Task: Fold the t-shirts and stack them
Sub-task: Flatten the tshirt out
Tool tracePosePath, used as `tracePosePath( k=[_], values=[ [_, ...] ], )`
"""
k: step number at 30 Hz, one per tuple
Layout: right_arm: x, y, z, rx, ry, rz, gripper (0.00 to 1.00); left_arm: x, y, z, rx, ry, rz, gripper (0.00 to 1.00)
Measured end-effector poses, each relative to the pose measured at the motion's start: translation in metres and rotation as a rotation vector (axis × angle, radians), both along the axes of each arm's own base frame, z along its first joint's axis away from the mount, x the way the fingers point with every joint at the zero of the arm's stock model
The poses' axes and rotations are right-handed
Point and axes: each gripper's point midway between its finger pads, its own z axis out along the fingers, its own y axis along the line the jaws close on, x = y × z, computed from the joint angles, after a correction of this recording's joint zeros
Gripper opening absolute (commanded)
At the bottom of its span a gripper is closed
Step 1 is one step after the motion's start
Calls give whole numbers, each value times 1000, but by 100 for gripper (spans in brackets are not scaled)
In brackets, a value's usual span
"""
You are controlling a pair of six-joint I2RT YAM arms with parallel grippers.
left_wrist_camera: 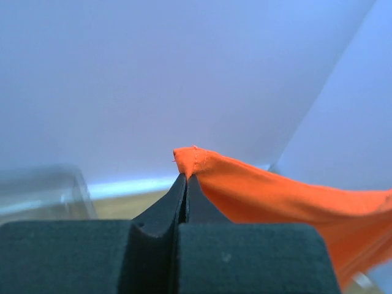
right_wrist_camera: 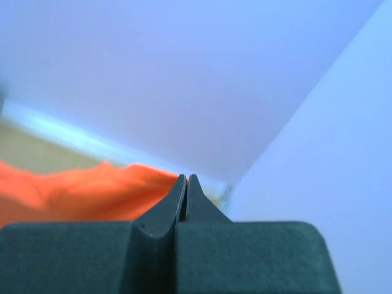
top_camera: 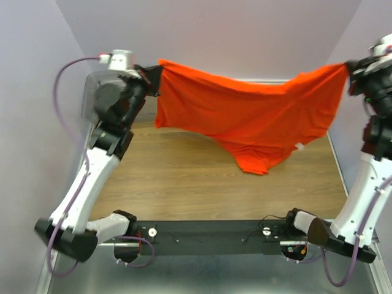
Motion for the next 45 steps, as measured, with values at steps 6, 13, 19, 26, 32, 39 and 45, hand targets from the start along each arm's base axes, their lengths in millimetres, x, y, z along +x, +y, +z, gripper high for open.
tracePosePath(
  k=[6,13,19,26,32,39,45],
  values=[
    [-108,39,205,-66,-517,-26,1,-149,56,165,-187,-440,-9,0],
    [-205,71,238,-41,-713,-43,1,-289,111,231,-338,-775,-17,0],
    [-175,55,221,29,-631,-68,1,-149,62,129,-232,-434,10,0],
    [-71,18,163,152,-370,-70,1,-15,-11,-90,-53,174,-79,0],
    [-41,19,120,190,-221,-17,1,-78,10,18,-143,-95,-111,0],
    [-99,45,157,132,-354,14,1,-202,49,152,-268,-528,-182,0],
    [-179,63,216,72,-602,-35,0,-224,52,160,-258,-552,-209,0]
  ],
)
